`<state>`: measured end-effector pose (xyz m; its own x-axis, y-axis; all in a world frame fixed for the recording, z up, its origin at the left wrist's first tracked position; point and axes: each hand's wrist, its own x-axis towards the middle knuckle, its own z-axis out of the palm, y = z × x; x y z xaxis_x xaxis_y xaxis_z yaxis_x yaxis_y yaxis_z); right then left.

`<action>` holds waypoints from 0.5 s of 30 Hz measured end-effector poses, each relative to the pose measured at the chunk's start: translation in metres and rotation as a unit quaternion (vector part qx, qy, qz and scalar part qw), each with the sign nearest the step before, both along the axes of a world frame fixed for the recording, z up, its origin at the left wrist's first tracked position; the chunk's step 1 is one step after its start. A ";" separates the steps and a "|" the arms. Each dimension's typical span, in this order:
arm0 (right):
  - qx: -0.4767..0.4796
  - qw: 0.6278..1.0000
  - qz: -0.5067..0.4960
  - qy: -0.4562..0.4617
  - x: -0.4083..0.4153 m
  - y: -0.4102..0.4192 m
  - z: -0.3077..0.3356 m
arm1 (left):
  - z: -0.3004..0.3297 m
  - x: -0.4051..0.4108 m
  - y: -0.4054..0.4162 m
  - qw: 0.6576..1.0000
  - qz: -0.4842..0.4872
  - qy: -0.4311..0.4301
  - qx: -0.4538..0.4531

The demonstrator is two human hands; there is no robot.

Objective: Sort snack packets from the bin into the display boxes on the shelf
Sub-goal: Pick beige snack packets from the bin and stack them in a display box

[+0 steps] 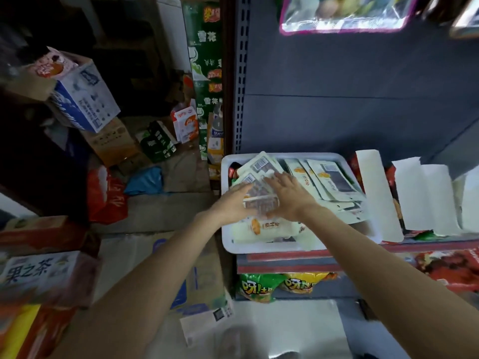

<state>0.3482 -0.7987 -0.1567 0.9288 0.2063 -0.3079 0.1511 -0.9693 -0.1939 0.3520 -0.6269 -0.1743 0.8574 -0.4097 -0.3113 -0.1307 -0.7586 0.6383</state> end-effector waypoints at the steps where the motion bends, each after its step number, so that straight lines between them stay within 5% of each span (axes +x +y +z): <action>1: -0.001 1.000 0.007 0.000 0.003 -0.003 -0.003 | -0.003 0.001 -0.002 1.000 -0.009 0.008 0.006; 15: 0.264 0.963 -0.012 -0.048 0.044 -0.044 0.002 | -0.023 -0.015 -0.051 0.988 0.082 -0.109 0.070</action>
